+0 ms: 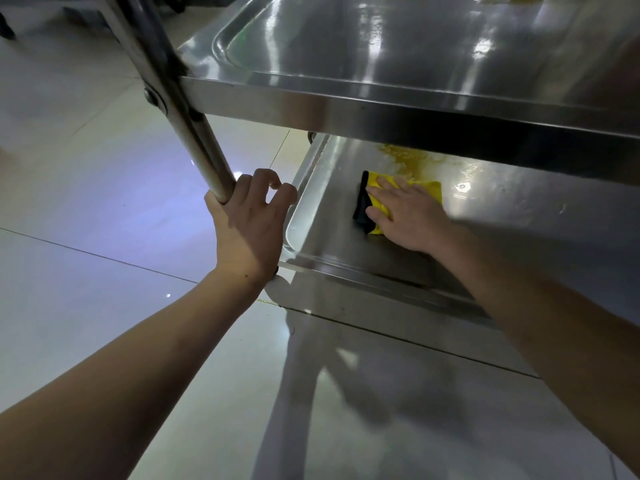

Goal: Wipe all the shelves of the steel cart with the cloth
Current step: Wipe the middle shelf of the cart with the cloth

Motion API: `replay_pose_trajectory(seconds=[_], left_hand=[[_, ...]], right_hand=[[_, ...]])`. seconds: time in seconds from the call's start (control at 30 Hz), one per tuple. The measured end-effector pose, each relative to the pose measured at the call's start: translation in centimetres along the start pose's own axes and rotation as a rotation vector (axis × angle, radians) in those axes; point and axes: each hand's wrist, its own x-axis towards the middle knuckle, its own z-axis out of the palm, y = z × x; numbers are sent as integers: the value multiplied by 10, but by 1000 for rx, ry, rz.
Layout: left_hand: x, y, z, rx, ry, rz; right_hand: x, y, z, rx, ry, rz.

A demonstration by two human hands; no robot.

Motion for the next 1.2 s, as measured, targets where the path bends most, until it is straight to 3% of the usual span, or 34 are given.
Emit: replay_pose_trajectory(seconds=[0.27,0.5,1.2], left_hand=[[0,-4,1,29,-2,37],[-1,-5,-3,56,-35,52],[-2,2,-3,23,2,-69]], right_hand=[[62,-80,6,15,-19,-46],[61,-77,8,15,3,-43],[-88,108,-7,-13,19,163]])
